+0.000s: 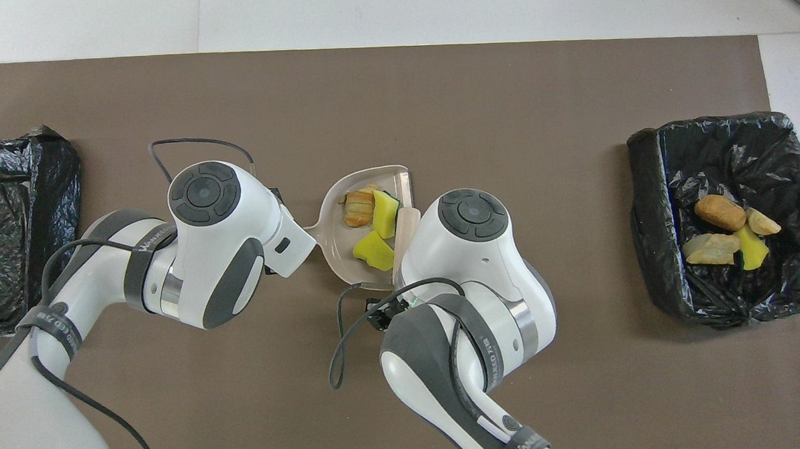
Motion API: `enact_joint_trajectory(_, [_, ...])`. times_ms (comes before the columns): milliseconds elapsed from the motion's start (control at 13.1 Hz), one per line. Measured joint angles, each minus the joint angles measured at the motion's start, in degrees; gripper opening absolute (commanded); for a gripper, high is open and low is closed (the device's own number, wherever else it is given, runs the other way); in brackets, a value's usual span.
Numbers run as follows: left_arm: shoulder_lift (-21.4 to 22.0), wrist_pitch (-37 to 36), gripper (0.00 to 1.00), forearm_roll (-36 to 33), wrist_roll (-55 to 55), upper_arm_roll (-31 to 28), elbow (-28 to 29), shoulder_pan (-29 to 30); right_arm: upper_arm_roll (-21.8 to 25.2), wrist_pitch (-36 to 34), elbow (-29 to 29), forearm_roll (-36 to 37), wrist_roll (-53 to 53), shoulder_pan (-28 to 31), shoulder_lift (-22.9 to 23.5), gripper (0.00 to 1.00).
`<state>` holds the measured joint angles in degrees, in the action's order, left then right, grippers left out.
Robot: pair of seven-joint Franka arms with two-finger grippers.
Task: Sweep and dump trash in bin
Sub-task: 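Carry the loaded dustpan toward the bin with the left gripper while the right gripper withdraws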
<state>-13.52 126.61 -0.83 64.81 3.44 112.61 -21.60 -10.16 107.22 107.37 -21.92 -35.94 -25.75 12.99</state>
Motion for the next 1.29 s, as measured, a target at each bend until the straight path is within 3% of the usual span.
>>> enact_joint_trajectory(532, [0.0,0.0,0.0,0.3,0.6,0.0,-0.1,1.2,-0.3,-2.4,-0.1,0.4,-0.6,-1.8,-0.6,0.0])
enact_joint_trajectory(989, [0.0,-0.2,0.0,2.6,5.6,-0.2,-0.7,4.9,0.4,-13.4,-0.8,4.6,-0.7,2.7,-6.1,0.0])
enact_joint_trajectory(1293, [0.3,-5.8,0.0,6.9,12.2,-0.2,-4.9,9.6,0.0,-14.1,0.3,6.6,-0.8,2.5,-6.5,0.0])
